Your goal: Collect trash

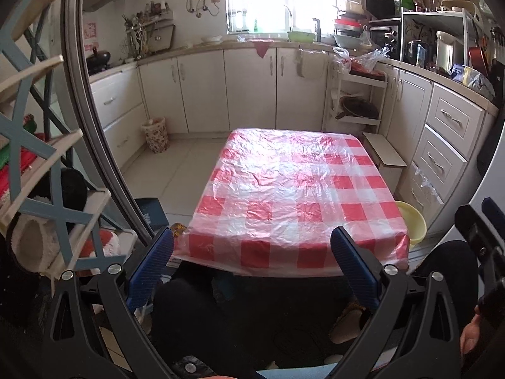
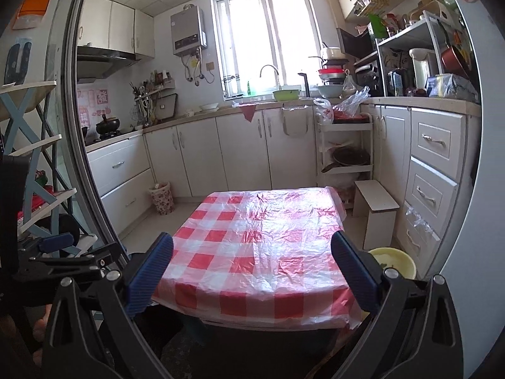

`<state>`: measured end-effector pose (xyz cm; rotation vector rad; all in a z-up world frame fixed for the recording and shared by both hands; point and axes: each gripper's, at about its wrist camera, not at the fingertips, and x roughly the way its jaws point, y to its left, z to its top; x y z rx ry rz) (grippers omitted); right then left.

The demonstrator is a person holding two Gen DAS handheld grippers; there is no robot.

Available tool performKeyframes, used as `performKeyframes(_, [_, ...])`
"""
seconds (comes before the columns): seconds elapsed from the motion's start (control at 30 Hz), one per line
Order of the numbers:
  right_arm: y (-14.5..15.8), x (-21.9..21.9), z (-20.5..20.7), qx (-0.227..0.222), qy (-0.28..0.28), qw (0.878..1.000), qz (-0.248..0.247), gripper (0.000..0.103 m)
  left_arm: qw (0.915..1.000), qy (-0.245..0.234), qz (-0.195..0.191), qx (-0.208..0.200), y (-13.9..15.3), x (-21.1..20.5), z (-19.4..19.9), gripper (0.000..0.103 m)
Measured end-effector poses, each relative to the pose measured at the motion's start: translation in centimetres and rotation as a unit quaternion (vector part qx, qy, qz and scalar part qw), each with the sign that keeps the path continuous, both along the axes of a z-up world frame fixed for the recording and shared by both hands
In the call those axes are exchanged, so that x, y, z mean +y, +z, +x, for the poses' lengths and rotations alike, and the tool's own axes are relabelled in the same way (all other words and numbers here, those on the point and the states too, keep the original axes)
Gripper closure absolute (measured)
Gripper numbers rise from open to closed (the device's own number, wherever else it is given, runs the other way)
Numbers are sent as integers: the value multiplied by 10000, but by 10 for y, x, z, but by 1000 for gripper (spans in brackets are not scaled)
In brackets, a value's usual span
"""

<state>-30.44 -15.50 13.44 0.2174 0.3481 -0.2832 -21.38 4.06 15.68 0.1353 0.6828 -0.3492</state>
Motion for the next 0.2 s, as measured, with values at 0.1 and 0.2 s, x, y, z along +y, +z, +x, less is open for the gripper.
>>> performKeyframes(0.1, [-6, 0, -1, 29, -36, 10000, 43, 7, 9981, -26, -161, 602, -13, 6, 14, 8])
performKeyframes(0.2, [-6, 2, 0, 4, 9, 10000, 4, 7, 9983, 155, -104, 549, -18, 13, 17, 8])
